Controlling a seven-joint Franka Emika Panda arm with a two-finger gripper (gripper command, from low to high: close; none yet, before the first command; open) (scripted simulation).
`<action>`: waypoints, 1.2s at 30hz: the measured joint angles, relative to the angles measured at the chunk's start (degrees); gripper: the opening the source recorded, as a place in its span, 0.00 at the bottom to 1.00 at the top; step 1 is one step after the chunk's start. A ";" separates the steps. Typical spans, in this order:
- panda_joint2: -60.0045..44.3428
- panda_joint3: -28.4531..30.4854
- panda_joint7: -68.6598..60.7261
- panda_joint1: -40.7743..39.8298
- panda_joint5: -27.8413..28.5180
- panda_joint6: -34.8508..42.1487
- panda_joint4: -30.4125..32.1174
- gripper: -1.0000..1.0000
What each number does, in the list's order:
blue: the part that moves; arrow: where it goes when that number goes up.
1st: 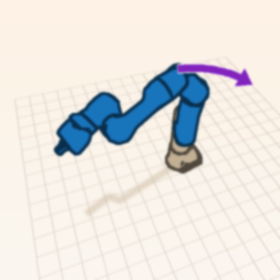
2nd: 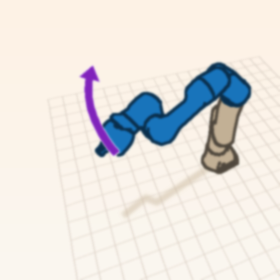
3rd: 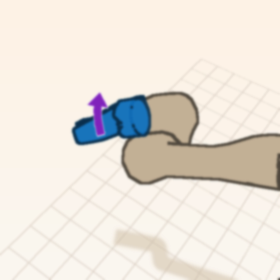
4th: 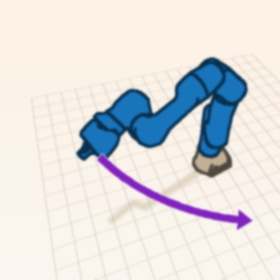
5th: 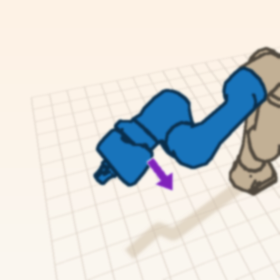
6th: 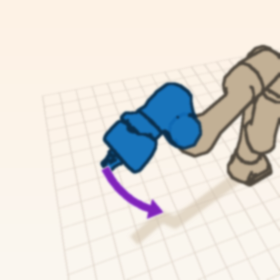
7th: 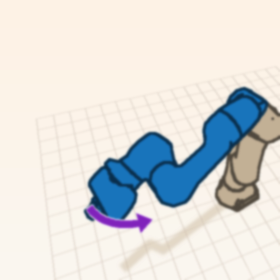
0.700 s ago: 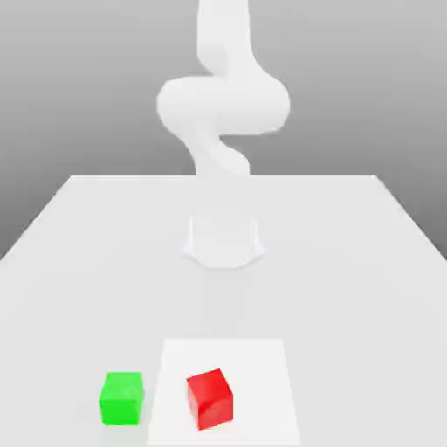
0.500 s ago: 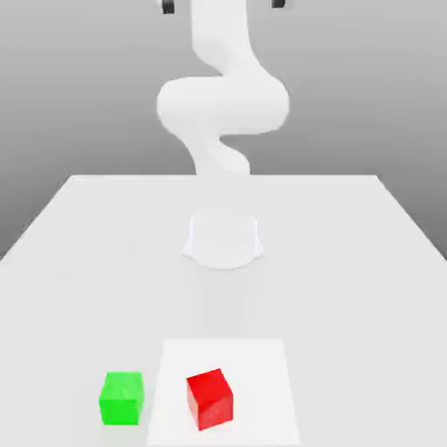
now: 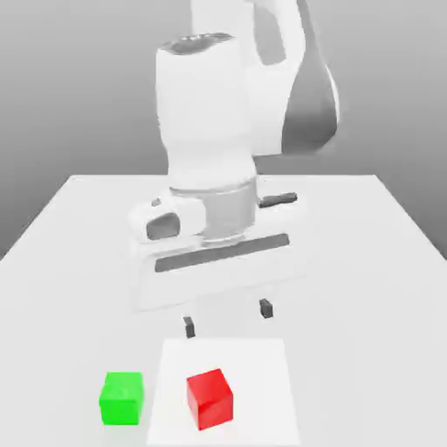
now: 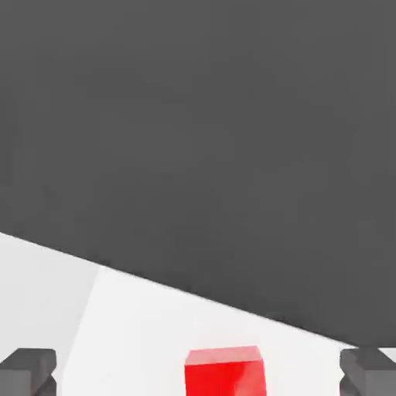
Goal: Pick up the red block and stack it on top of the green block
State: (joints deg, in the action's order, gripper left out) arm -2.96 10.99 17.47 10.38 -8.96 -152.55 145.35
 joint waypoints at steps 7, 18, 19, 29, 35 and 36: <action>-12.77 -1.25 -2.53 -1.54 0.82 -9.14 0.75 0.50; -13.54 -1.80 -2.63 -2.07 0.75 -9.71 0.66 0.00; -11.77 -1.18 -1.89 -1.64 1.74 -8.27 0.94 0.00; -1.77 5.10 -19.94 -10.19 6.10 2.07 0.69 0.00; -9.92 2.81 -28.26 -13.36 0.78 -4.99 -0.10 0.00; -11.14 2.29 -28.86 -13.75 -0.01 -6.09 -0.16 1.00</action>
State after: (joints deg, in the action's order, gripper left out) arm -14.10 13.28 -11.39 -3.37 -8.97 -158.64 145.19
